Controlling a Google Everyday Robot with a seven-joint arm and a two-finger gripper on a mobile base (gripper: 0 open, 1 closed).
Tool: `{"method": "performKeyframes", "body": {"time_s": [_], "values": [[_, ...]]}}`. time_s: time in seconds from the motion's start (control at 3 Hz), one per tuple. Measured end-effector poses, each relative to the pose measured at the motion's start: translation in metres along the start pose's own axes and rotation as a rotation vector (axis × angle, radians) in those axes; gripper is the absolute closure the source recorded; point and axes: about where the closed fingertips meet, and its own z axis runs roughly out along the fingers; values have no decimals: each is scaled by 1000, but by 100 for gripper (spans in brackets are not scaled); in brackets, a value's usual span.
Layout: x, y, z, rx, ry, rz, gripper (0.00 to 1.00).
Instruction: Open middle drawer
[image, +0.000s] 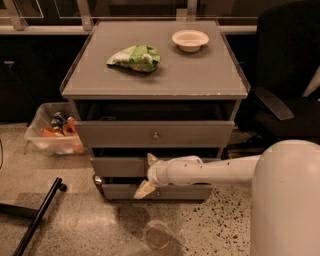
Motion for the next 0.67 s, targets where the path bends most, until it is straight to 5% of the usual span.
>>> {"method": "performKeyframes", "body": {"time_s": [0.67], "values": [[3, -8, 20, -23, -23, 9, 0]]}}
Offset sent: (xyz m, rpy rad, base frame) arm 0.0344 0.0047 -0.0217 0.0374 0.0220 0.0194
